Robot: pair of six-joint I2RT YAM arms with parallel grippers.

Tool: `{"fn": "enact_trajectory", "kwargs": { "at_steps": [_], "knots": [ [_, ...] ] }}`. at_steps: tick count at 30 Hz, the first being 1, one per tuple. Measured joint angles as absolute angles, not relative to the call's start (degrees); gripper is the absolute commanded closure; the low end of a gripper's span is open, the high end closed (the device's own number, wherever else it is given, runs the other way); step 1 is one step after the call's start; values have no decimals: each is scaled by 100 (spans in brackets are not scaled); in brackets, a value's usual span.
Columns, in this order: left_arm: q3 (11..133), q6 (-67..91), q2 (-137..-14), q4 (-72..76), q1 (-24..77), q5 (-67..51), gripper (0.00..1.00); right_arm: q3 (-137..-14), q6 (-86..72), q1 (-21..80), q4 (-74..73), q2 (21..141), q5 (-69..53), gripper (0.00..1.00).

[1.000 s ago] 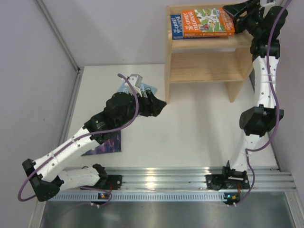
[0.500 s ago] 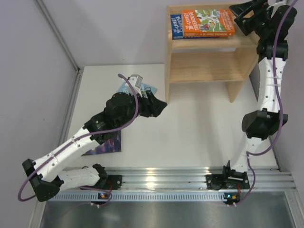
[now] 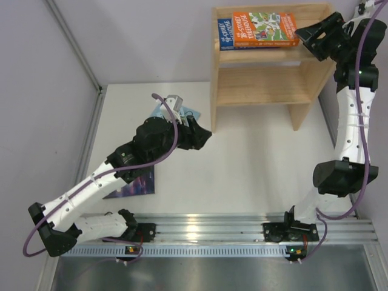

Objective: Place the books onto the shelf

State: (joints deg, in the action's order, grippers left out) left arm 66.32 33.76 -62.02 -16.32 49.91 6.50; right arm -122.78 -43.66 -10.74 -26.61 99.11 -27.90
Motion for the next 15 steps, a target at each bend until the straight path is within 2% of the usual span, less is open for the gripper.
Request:
{"fn": "enact_trajectory", "kwargs": {
  "at_steps": [3, 8, 10, 15],
  "knots": [
    [6941, 3179, -6296, -1951, 4945, 860, 28, -11992, -4300, -1066, -2665, 9719, -2808, 46],
    [7802, 2936, -6689, -2174, 4421, 976, 29, -11699, -4368, -1024, -2504, 9561, -2877, 52],
    [7953, 2906, -6792, -2176, 4117, 856, 29, -11699, -4394, -1013, -2458, 9561, -2882, 58],
    [7953, 2904, -6831, -2311, 3741, 620, 29, -11611, -4569, -937, -2213, 9559, -2917, 62]
  ]
}}
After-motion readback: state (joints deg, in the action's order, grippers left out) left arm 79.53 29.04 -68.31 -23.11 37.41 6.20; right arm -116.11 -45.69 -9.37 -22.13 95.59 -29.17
